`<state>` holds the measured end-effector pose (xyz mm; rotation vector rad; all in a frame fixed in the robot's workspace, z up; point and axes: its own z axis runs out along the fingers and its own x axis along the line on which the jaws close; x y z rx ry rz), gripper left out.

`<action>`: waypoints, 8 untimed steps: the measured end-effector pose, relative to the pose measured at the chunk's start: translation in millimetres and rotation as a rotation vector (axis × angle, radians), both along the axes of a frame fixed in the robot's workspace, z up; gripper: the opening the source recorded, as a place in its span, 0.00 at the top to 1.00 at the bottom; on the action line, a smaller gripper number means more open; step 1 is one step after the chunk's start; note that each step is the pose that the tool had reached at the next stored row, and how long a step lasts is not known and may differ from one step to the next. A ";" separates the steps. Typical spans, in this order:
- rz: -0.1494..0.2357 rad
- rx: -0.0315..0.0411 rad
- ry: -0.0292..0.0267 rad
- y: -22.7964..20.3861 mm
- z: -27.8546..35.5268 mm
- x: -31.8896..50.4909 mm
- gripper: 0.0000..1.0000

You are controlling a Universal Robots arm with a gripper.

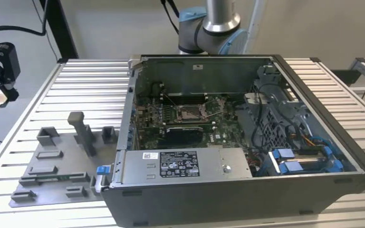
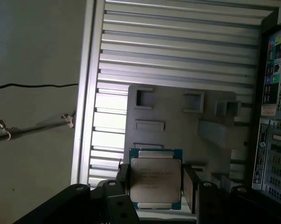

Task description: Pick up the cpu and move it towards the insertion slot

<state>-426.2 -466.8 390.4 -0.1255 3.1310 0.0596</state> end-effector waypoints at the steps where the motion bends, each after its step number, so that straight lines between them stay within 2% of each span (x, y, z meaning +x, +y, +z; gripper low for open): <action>1: 0.000 0.0000 0.0000 0.0 0.0 0.0 1.00; 4: 0.000 0.0000 0.0001 0.0 0.0 1.1 1.00; 8: 0.000 -0.0001 0.0002 0.0 0.1 7.5 1.00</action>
